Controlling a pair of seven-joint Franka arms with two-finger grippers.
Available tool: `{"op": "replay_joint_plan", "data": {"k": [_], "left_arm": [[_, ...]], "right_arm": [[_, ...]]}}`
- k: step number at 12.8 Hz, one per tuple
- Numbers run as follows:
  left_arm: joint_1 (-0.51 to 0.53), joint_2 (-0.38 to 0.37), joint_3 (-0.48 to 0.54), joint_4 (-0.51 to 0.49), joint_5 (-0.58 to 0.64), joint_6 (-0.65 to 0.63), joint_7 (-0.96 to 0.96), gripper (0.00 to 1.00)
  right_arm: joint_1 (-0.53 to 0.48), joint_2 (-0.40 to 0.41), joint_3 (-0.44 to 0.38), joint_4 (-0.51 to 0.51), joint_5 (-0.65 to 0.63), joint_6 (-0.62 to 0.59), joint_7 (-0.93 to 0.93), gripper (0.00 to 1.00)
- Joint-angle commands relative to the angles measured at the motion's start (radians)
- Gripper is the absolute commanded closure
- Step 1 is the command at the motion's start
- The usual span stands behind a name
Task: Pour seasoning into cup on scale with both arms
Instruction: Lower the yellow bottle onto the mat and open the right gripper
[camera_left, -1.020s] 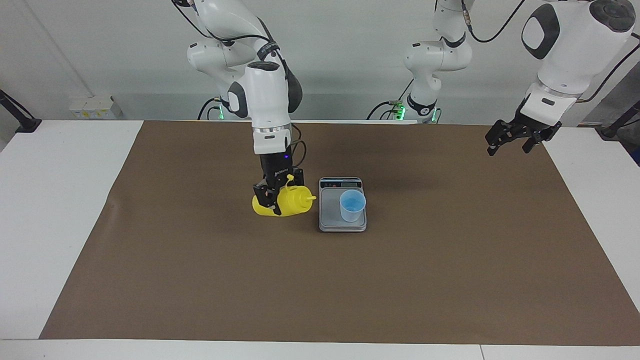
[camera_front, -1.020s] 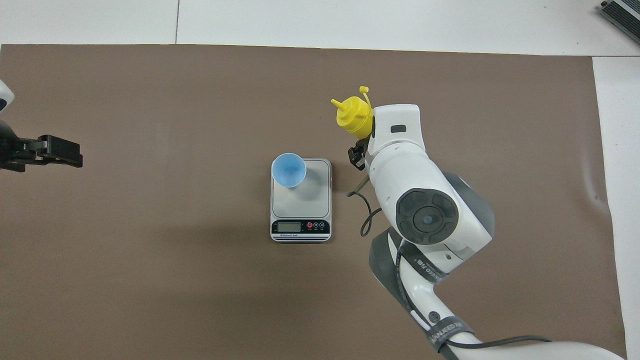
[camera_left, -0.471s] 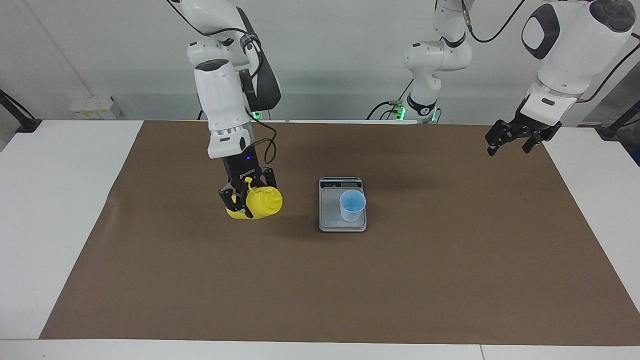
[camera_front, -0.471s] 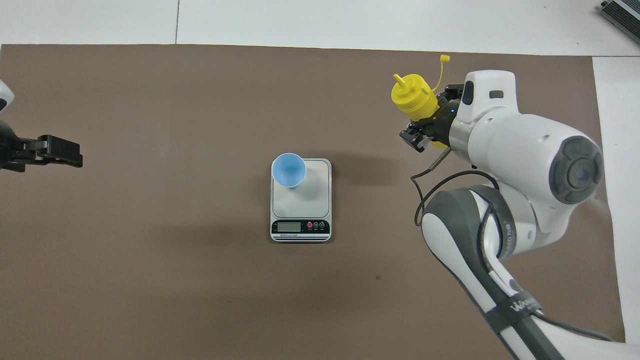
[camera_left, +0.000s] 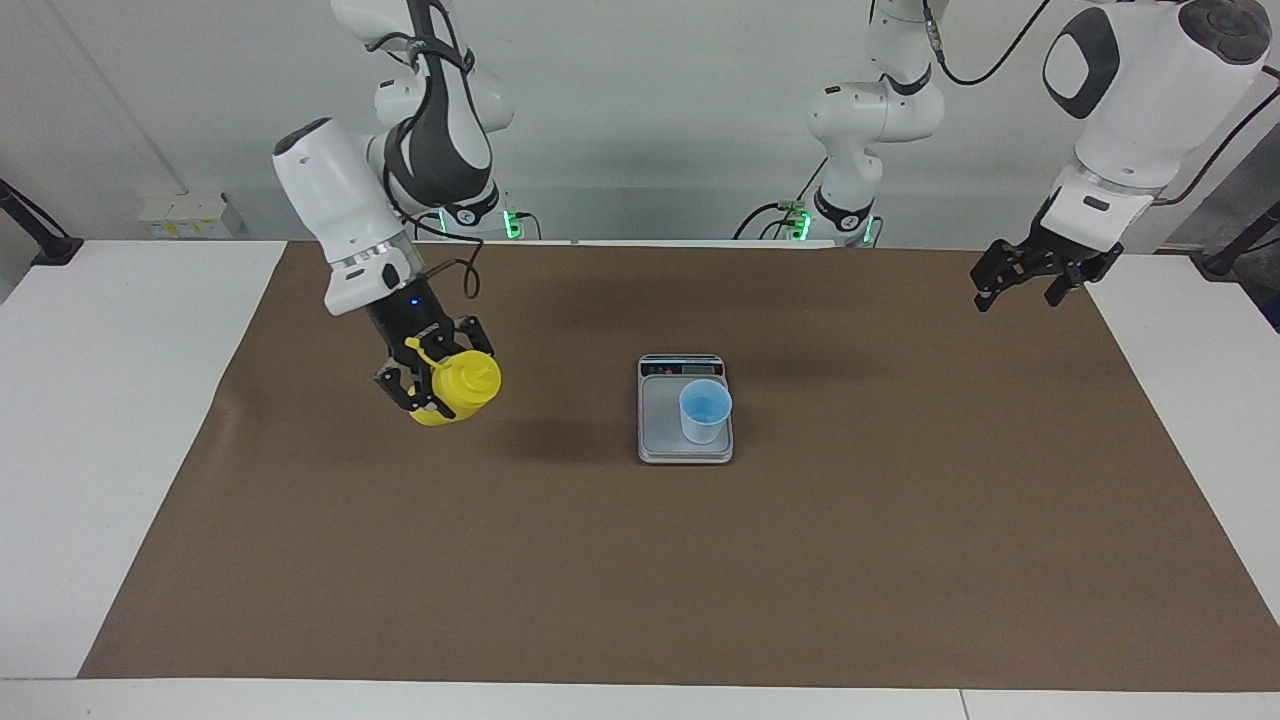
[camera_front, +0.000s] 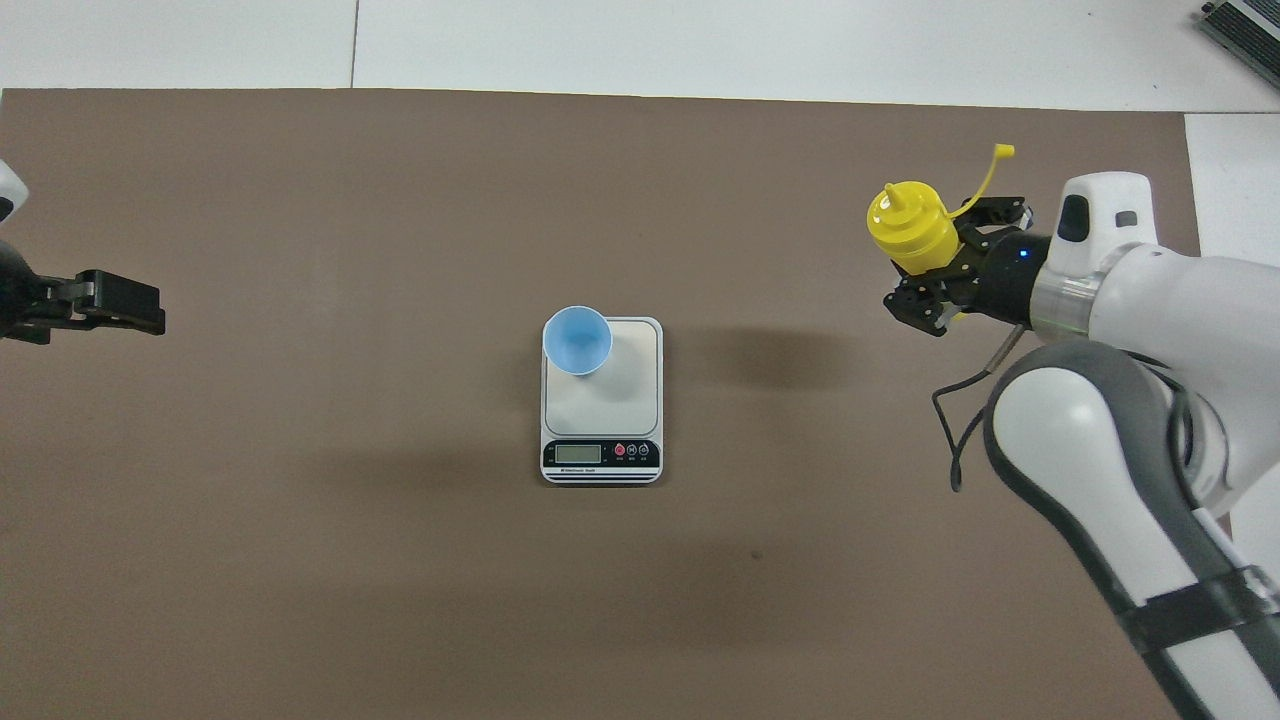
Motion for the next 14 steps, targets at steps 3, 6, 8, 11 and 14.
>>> {"op": "replay_joint_plan", "data": {"k": [3, 6, 8, 11, 14], "left_arm": [[0.005, -0.021, -0.001, -0.014, -0.011, -0.006, -0.008, 0.0], [0.005, -0.021, -0.001, -0.014, -0.011, -0.006, -0.008, 0.0], [0.005, -0.021, -0.001, -0.014, -0.011, -0.006, -0.008, 0.0], [0.005, -0.021, -0.001, -0.014, -0.011, -0.006, -0.008, 0.0], [0.005, -0.021, -0.001, -0.014, -0.011, -0.006, -0.008, 0.0]], "right_arm": [[-0.083, -0.067, 0.008, -0.117, 0.306, -0.024, -0.259, 0.73], [-0.175, -0.041, 0.008, -0.125, 0.429, -0.133, -0.468, 0.76], [-0.235, -0.031, 0.008, -0.144, 0.478, -0.194, -0.579, 0.76], [-0.314, 0.007, 0.008, -0.154, 0.546, -0.291, -0.683, 0.76], [-0.356, 0.025, 0.008, -0.157, 0.566, -0.365, -0.746, 0.76]]}}
